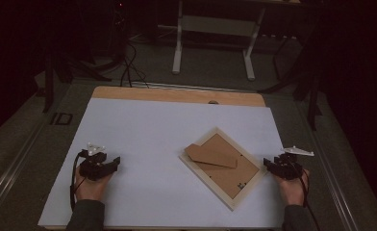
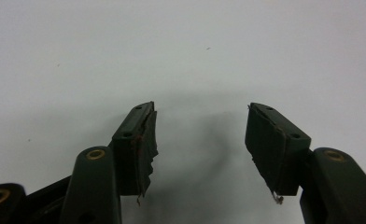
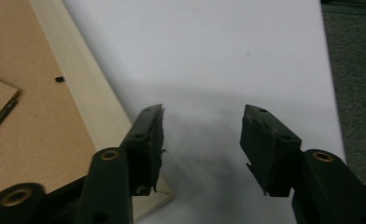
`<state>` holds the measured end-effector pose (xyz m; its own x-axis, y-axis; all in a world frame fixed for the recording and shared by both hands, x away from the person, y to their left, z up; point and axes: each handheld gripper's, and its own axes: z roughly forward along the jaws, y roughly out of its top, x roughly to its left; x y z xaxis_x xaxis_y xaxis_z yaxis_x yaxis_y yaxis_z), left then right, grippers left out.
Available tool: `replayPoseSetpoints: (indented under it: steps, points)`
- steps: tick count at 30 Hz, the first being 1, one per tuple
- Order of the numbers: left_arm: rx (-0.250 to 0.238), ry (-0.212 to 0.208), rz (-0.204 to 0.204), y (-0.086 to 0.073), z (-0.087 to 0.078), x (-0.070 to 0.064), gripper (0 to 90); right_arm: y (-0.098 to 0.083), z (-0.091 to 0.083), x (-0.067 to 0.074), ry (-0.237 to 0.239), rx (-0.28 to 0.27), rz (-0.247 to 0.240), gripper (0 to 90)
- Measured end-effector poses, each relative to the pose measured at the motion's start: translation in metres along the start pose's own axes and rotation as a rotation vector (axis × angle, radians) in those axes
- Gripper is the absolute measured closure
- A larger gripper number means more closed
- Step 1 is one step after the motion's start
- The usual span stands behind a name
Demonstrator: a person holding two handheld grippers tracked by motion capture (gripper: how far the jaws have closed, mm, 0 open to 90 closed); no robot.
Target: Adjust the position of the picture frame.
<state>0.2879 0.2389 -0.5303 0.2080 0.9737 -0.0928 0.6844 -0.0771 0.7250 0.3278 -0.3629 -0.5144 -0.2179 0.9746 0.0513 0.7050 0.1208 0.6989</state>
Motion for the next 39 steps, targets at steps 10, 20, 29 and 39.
replayPoseSetpoints:
  steps: [10,20,29,39]
  points:
    - [-0.046,-0.043,0.038,0.003,-0.007,-0.005,59.0,-0.003,-0.011,0.006,0.035,-0.020,-0.020,61.2]
    - [-0.107,-0.077,-0.027,0.003,-0.011,0.000,61.8,-0.002,-0.028,0.010,0.050,-0.022,-0.118,89.7]
    - [-0.117,-0.090,-0.063,0.003,-0.016,0.003,64.4,-0.002,-0.029,0.018,0.049,0.038,-0.204,89.9]
    - [-0.098,-0.088,-0.028,0.003,-0.017,-0.001,87.6,-0.016,-0.025,0.006,0.028,0.070,-0.176,90.0]
